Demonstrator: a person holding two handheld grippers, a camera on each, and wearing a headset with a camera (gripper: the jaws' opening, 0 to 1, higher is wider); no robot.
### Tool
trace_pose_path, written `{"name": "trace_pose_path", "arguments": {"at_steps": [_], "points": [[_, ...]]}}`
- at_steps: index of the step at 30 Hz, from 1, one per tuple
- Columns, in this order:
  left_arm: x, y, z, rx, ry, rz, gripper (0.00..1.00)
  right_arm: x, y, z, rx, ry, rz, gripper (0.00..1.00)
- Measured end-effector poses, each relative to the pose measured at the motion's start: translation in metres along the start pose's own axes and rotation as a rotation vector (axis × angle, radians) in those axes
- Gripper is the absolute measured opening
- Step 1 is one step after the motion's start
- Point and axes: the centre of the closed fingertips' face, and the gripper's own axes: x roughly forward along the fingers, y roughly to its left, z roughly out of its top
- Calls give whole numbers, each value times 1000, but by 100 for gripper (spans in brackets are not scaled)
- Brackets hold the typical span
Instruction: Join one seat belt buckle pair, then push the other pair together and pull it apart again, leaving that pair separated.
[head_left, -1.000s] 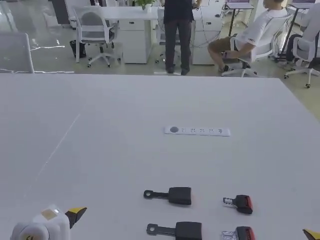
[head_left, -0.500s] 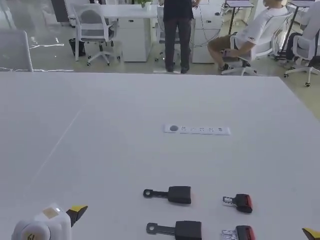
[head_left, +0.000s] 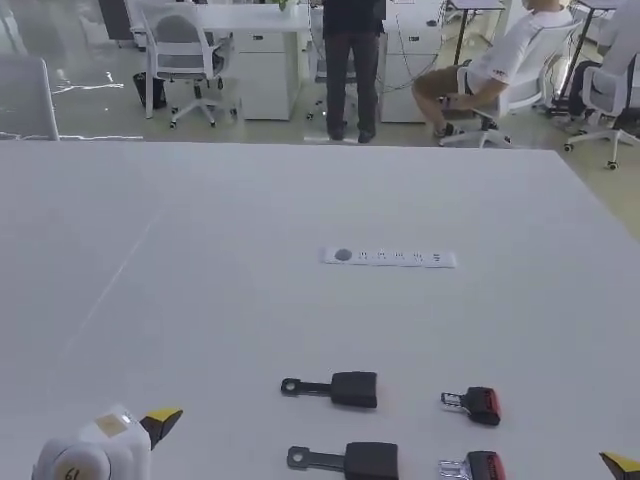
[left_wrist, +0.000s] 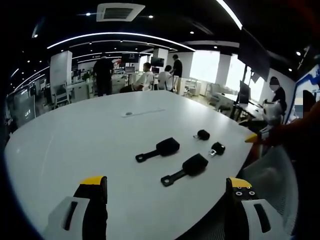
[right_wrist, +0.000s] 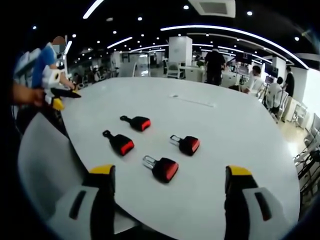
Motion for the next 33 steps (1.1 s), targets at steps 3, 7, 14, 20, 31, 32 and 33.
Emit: {"name": "trace_pose_path", "arguments": {"at_steps": [3, 7, 14, 20, 31, 32, 33], "points": [[4, -4, 1, 10, 9, -9, 100, 0, 1, 0, 0, 1, 5, 94], [12, -8, 3, 26, 13, -25, 100, 2, 0, -1, 2, 4, 19, 94], [28, -15, 3, 72, 35, -63, 100, 9, 0, -2, -12, 18, 45, 93], [44, -23, 4, 105, 50, -100, 100, 18, -2, -2, -28, 39, 77, 93], [67, -31, 4, 148, 81, -143, 100, 35, -2, -7, -39, 77, 134, 92], [69, -33, 2, 154, 92, -150, 100, 36, -3, -7, -39, 77, 139, 92], [71, -34, 0, 155, 98, -157, 100, 37, -3, -7, -39, 77, 141, 92]]}}
